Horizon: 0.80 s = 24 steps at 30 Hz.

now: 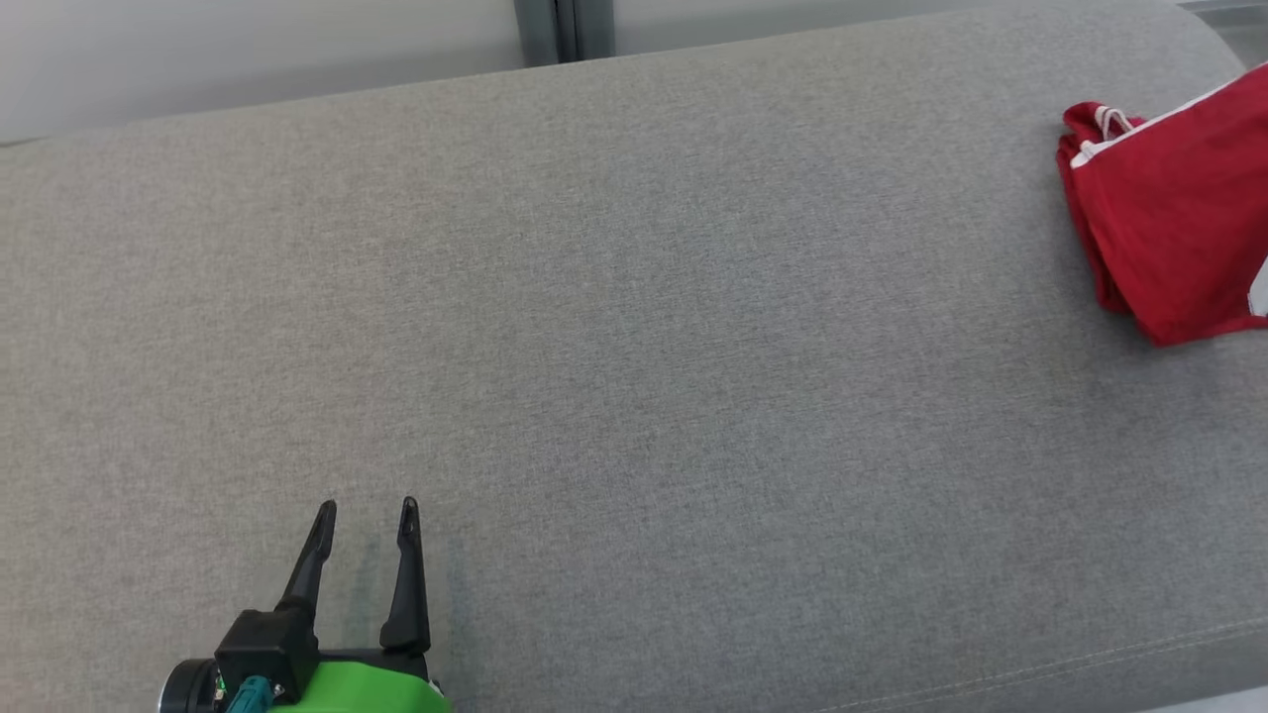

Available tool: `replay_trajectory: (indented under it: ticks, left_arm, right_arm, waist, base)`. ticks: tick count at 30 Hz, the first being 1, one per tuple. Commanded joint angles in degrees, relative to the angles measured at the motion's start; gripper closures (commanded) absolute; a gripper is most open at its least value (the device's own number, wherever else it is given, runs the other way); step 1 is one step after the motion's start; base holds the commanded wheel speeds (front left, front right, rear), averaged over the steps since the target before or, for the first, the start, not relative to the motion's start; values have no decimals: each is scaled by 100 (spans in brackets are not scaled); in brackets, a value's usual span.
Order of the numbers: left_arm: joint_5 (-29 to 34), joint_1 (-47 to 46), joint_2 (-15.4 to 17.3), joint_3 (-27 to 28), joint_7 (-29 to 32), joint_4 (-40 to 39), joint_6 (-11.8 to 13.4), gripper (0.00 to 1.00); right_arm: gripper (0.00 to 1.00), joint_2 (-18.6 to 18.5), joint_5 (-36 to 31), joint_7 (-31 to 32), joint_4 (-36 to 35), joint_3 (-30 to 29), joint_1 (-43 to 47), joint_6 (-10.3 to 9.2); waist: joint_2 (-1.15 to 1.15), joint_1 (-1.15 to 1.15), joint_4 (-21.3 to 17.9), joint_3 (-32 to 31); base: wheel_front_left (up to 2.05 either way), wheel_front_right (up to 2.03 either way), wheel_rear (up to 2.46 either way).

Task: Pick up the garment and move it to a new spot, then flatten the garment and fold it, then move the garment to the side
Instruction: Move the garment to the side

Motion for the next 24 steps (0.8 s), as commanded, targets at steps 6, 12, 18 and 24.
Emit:
replay_trajectory:
  ticks: [6, 12, 18, 24]
  left_arm:
    - [87, -23, 20, 20, 1, -10, -99, 0]
    - [110, -43, 21, 69, 1, -14, -82, 0]
    - [10, 7, 22, 70, 2, -57, -15, 0]
    - [-122, 149, 21, 51, 2, -247, 21, 0]
  right_arm:
    - [0, -320, -721, -263, 264, -686, -15, -10]
    - [0, -328, -1578, -378, 50, -1523, 114, -10]
    - [0, 96, -2161, -668, -495, -1786, 236, -10]
    - [0, 605, -1836, -839, -1149, -1356, 774, -10]
  waist:
    - [0, 0, 250, 303]
    - [0, 0, 176, 319]
    - [0, 0, 103, 88]
    - [0, 0, 175, -369]
  base:
    - [0, 0, 0]
    - [0, 0, 0]
    - [0, 0, 0]
    - [0, 0, 0]
